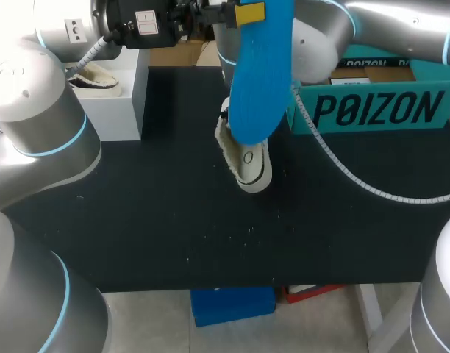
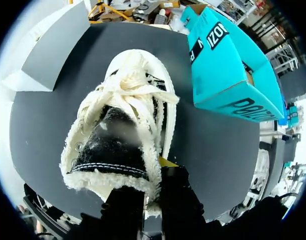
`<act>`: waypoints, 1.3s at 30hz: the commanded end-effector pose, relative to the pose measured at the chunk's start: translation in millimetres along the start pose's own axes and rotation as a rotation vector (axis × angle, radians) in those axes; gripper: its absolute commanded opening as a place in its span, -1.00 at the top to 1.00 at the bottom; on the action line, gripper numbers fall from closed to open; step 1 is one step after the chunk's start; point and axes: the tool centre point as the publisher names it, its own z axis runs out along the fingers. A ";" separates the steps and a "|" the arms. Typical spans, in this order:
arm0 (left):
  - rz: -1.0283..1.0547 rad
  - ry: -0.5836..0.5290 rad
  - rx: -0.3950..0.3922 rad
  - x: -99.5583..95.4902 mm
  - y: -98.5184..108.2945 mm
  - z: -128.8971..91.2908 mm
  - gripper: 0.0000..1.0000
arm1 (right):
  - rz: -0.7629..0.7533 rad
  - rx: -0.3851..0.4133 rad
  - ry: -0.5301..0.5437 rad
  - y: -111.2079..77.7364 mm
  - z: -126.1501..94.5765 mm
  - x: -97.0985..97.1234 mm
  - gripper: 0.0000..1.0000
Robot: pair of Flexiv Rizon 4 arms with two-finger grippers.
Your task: Take the shoe out of the shoebox, open the shoe tongue, remove and reinsert the insole, then place the shoe into the shoebox
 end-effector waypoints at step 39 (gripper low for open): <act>-0.001 -0.002 -0.001 -0.3 0.2 1.4 1.00 | 0.281 -0.050 0.563 -18.7 -40.3 -15.8 -1.00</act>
